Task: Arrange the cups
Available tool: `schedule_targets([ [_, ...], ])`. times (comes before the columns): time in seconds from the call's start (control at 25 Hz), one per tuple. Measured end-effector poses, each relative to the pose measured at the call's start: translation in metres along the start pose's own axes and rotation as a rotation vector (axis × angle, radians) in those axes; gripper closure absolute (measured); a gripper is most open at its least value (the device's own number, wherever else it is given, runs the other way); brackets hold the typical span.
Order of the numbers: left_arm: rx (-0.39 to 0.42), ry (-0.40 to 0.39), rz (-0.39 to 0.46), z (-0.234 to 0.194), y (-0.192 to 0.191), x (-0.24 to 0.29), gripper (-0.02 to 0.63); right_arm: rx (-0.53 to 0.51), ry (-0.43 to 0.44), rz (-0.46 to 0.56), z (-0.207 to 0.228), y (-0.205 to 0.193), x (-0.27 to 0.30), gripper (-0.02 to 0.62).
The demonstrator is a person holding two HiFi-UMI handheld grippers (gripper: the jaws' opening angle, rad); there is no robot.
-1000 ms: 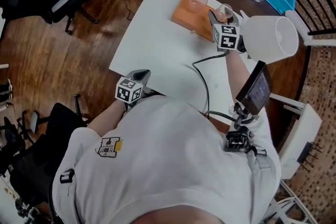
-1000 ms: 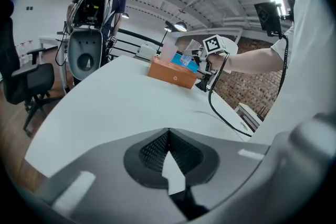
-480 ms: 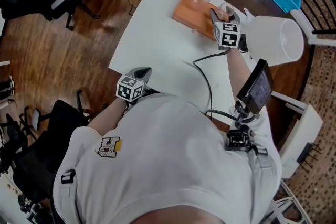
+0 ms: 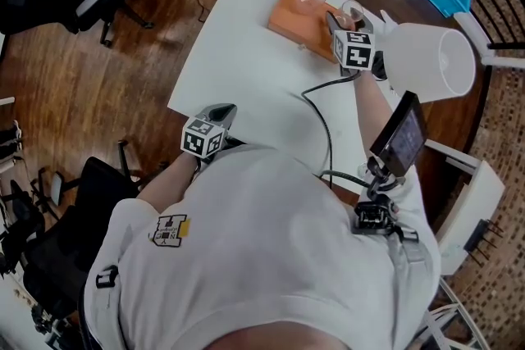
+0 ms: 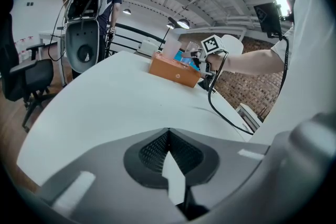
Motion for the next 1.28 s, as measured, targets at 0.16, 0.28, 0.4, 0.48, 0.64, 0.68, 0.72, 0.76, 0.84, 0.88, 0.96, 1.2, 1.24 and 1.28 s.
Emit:
schedule_targets([
  [0.16, 0.004, -0.004, -0.004, 0.0, 0.002, 0.002, 0.606, 0.001, 0.018, -0.007, 0.001, 0.0, 0.003, 0.314],
  [0.28, 0.009, -0.005, -0.005, 0.001, 0.002, 0.005, 0.606, 0.002, 0.032, -0.009, 0.002, -0.002, 0.006, 0.316],
  [0.4, 0.011, -0.005, -0.006, 0.001, 0.003, 0.006, 0.606, 0.002, 0.039, -0.012, 0.003, -0.003, 0.006, 0.318],
  [0.48, 0.012, -0.005, -0.004, 0.001, 0.003, 0.005, 0.606, 0.011, 0.044, -0.001, 0.003, -0.004, 0.006, 0.316],
  [0.64, 0.012, 0.0, 0.005, 0.0, 0.004, 0.001, 0.606, 0.061, 0.032, 0.042, 0.007, -0.006, 0.002, 0.276],
  [0.68, 0.012, 0.002, 0.007, 0.0, 0.005, 0.0, 0.606, 0.064, 0.029, 0.05, 0.006, -0.005, 0.0, 0.276],
  [0.72, 0.013, 0.003, 0.009, -0.001, 0.005, -0.001, 0.606, 0.062, 0.025, 0.056, 0.004, -0.004, -0.002, 0.276],
  [0.76, 0.016, 0.004, 0.011, -0.002, 0.005, -0.002, 0.606, 0.059, 0.019, 0.062, 0.003, -0.003, -0.006, 0.276],
  [0.84, 0.024, 0.001, 0.016, -0.001, 0.006, -0.002, 0.606, 0.066, -0.003, 0.073, 0.002, -0.004, -0.015, 0.276],
  [0.88, 0.027, -0.001, 0.02, -0.001, 0.006, -0.003, 0.606, 0.075, -0.015, 0.078, 0.002, -0.005, -0.02, 0.279],
  [0.96, 0.035, -0.009, 0.029, 0.001, 0.007, -0.003, 0.606, 0.096, -0.038, 0.085, -0.001, -0.01, -0.035, 0.29],
  [1.2, 0.074, -0.05, 0.033, 0.009, 0.012, 0.0, 0.606, 0.177, -0.058, 0.103, -0.029, -0.041, -0.095, 0.335],
  [1.24, 0.083, -0.061, 0.028, 0.012, 0.012, 0.001, 0.606, 0.197, -0.055, 0.102, -0.035, -0.048, -0.106, 0.346],
  [1.28, 0.092, -0.072, 0.023, 0.015, 0.012, 0.003, 0.606, 0.219, -0.053, 0.099, -0.042, -0.056, -0.117, 0.358],
])
Point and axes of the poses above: the fingertips, and each gripper's own axes: x forward along the fingers, z to its right, y out of its top, the point moved 4 cm from there along -x, backward along the fingers, and after that the axes turned 7 degrees about -x, right-handed, at the moved point
